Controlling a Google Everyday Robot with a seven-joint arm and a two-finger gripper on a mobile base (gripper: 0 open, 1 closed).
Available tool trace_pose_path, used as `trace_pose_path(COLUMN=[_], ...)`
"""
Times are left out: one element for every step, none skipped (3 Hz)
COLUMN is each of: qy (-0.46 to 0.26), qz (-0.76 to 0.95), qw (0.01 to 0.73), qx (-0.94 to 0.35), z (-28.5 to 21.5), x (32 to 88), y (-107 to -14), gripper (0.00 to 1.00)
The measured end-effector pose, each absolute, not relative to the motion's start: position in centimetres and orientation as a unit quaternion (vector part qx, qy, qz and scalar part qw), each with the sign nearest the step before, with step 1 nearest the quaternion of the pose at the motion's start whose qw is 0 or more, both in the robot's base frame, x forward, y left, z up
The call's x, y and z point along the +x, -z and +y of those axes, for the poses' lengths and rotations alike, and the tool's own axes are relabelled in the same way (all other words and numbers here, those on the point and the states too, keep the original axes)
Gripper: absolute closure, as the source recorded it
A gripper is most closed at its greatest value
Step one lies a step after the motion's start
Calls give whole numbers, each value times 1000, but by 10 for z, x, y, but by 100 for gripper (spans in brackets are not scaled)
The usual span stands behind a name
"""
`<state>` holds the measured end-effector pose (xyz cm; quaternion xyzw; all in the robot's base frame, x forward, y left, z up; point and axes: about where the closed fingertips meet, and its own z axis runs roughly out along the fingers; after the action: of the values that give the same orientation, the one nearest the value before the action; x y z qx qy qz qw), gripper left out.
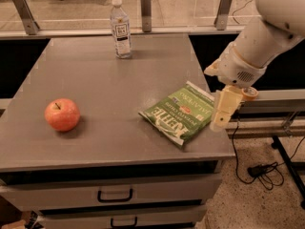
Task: Pick green jalapeno chip bag
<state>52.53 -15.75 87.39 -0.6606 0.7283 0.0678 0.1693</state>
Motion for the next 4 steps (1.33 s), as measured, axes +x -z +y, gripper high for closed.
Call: trace_pose_path(qy=[-102, -132, -146, -154], qz=[724, 722, 716, 709], qw=[174, 169, 170, 181], qx=[-659, -658, -661, -664], z=[-148, -138, -130, -124], x=[537, 541, 540, 538], y=[-852, -833, -825, -834], gripper=[0, 0, 16, 47])
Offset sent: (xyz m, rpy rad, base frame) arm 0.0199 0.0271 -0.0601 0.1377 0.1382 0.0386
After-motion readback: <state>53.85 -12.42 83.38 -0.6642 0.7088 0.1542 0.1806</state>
